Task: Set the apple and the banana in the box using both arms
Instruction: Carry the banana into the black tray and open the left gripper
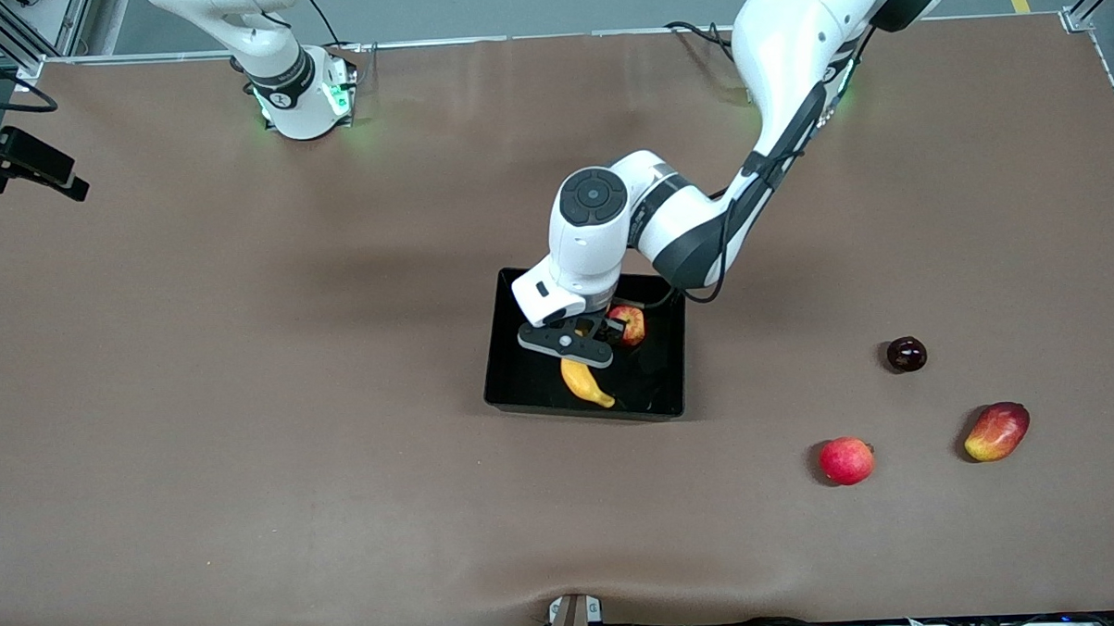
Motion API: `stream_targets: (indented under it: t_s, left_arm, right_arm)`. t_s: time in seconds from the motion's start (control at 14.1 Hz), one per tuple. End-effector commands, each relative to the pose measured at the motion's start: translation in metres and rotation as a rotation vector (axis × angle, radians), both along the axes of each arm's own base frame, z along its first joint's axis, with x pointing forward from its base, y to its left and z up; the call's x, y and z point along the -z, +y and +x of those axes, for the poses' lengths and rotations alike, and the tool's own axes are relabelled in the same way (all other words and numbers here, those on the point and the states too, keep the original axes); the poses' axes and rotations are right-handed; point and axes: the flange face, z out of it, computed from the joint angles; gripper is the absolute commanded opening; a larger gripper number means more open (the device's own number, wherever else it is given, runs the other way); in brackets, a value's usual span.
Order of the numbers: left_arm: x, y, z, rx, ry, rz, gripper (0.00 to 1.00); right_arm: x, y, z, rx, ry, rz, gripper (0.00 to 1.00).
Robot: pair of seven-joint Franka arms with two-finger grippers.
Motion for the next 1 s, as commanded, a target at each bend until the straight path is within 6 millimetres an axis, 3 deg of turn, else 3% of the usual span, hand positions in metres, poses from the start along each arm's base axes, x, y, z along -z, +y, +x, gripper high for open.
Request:
stream_targets:
  t_s: [0.0,0.43,0.78,0.85,0.93]
  left_arm:
    - [0.023,-0.016,-0.003,-0.027,-0.009,-0.014,0.0]
    - [0.078,-0.037,-0.031,-0.051,0.055,0.02,0.0]
    - [0.112,-0.038,-0.033,-0.04,0.072,0.01,0.0]
    - [0.113,-0.037,-0.033,-0.038,0.07,0.012,0.05]
    - [0.115,-0.03,-0.026,-0.036,0.054,0.029,0.2]
  right_arm:
    - [-0.002,-0.003,-0.004,0.0,-0.004,0.021,1.0]
    - [-0.001,-0.006,-0.004,0.003,-0.002,0.021,1.0]
    - [-0.001,-0.006,-0.004,0.004,-0.003,0.033,1.0]
    - [-0.001,-0.006,-0.004,0.004,-0.003,0.034,1.0]
    - [-0.001,-0.006,-0.004,0.004,-0.003,0.034,1.0]
